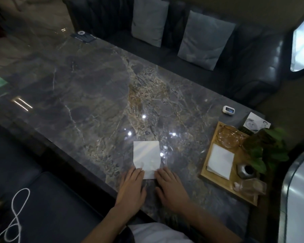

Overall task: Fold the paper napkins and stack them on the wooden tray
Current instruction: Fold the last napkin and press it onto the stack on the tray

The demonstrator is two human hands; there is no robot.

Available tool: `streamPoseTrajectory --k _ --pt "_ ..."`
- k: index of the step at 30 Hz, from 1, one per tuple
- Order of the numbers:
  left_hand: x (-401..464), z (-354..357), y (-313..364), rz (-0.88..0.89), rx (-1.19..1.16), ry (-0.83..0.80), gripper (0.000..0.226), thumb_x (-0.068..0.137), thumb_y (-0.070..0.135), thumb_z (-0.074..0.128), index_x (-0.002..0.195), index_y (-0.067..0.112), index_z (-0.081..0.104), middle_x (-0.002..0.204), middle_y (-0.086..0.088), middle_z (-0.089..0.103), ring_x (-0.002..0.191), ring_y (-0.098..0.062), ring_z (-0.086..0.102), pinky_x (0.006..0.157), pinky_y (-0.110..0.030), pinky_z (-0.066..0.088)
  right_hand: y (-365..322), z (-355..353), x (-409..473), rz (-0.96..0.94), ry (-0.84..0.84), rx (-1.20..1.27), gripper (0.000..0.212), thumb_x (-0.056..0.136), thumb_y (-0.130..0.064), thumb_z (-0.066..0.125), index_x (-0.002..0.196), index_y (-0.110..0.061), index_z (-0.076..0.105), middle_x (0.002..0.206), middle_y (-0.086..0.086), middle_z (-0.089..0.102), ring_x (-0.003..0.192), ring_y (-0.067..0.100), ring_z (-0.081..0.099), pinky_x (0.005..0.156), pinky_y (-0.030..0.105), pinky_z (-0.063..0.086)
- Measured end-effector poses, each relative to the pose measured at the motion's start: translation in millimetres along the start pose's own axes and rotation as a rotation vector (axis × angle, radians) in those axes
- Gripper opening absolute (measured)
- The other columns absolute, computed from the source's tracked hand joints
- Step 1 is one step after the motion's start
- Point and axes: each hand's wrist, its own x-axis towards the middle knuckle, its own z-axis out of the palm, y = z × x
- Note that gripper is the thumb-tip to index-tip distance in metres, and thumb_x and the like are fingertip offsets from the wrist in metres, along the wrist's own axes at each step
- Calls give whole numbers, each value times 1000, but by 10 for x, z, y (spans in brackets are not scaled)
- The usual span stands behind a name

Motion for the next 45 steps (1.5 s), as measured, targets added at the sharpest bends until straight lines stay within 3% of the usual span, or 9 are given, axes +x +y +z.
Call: streamPoseTrajectory --k 3,7,12,16,24,28,35,42,45 --pt "7 21 -3 42 -215 124 43 70 11 72 112 12 62 121 -6 60 123 -20 48 104 -33 42 26 -55 -15 -58 144 208 39 82 -23 57 120 -13 61 127 5 59 127 21 47 109 36 39" --pt "38 -78 98 -60 -466 207 31 70 2 74 93 20 63 105 5 61 104 -4 55 84 -6 37 -25 -150 -40 43 296 409 20 76 -12 73 96 -10 69 114 4 64 105 -3 50 94 -3 28" --pt "103 -193 196 -294 -842 237 33 77 -5 69 90 25 62 89 3 68 80 -5 64 69 -15 49 -50 -192 25 290 359 888 12 80 3 69 84 -9 70 84 5 73 80 8 68 73 20 52" --pt "133 -155 166 -465 -1081 197 44 81 -6 69 102 31 57 99 2 68 86 -10 67 68 -19 53 -40 -274 65 461 360 1096 14 81 8 66 92 -1 68 77 5 71 65 2 67 60 15 52" --pt "98 -69 82 -336 -1111 72 74 75 -4 79 138 21 48 126 7 60 107 1 62 77 -20 55 56 -261 122 779 329 1455 13 83 10 62 93 3 65 93 24 70 84 33 68 72 42 58" --pt "90 -46 85 -272 -1117 32 52 73 -7 79 117 18 65 133 -3 58 110 -3 63 86 -20 53 106 -234 155 899 248 1600 23 81 12 60 103 8 65 101 30 69 85 37 68 64 38 58" --pt "115 -35 89 -179 -1000 90 34 74 2 81 83 35 78 128 4 62 119 -11 60 99 -30 50 116 -349 153 1029 57 1778 17 87 11 50 100 6 60 97 24 64 82 34 62 58 40 57" --pt "108 -119 164 -143 -862 126 18 78 14 80 79 32 78 125 14 63 119 -2 56 100 -27 45 121 -528 102 1098 -168 1945 16 93 12 42 86 15 56 61 28 69 45 37 67 34 42 52" --pt "123 -144 178 -86 -789 168 8 79 24 78 78 31 75 128 14 61 126 -2 49 103 -25 38 106 -518 92 1147 -107 1913 15 90 11 46 83 15 59 67 24 68 50 36 66 34 37 52"
